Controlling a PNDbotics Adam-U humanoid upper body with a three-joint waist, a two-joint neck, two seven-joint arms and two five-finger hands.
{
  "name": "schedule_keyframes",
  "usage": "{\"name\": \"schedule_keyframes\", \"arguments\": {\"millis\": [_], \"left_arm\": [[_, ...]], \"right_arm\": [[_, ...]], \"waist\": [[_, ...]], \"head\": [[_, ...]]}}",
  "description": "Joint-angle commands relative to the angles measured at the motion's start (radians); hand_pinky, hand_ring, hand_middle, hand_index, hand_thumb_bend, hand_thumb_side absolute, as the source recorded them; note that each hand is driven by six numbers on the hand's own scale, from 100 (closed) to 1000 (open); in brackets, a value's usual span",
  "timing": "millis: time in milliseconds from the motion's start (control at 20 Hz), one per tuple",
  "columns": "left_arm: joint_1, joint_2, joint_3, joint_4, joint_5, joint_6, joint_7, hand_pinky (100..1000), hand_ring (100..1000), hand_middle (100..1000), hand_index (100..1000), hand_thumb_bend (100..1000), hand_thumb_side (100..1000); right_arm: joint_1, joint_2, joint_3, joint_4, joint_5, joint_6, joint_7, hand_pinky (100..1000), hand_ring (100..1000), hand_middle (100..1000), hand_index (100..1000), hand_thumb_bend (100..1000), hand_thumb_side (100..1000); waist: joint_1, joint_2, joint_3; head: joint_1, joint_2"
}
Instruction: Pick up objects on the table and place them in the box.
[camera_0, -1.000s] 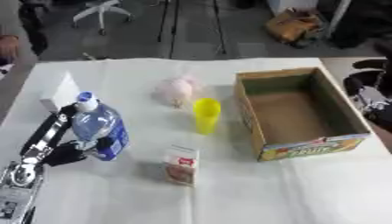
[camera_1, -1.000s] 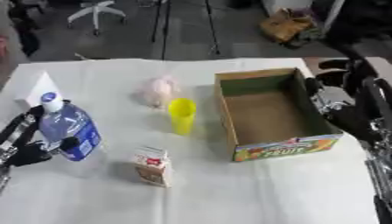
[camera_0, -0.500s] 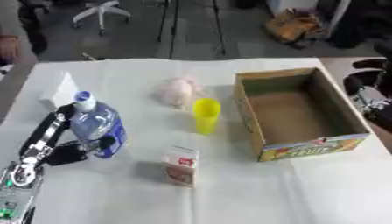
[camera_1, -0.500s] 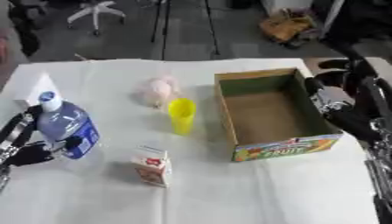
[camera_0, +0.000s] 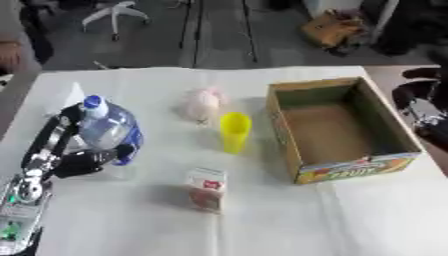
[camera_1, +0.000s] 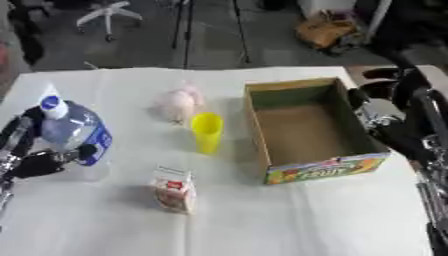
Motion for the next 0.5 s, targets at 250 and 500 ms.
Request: {"name": "schedule_keyframes", "arguments": {"millis": [250,500], "left_arm": [[-0.151,0.055,-0.098,-0.047,0.109,0.052,0.061,500,733,509,703,253,340],[-0.272,0.056,-0.167,0.032,0.187,0.068,0.062,503,734,510,701,257,349]], "right_arm": [[-0.01,-0.015,0.003,-0.009,-0.011,-0.003,0.008,758,710,736,1000,431,398],[-0.012,-0.014,0.004,-0.009,-0.013,-0.004,0.009,758,710,736,1000,432,397]], "waist": [[0.002,-0.018,-0.017],[-0.002,-0.018,-0.023]], "head": [[0.002,0.007],[0.001,0.007]]}}
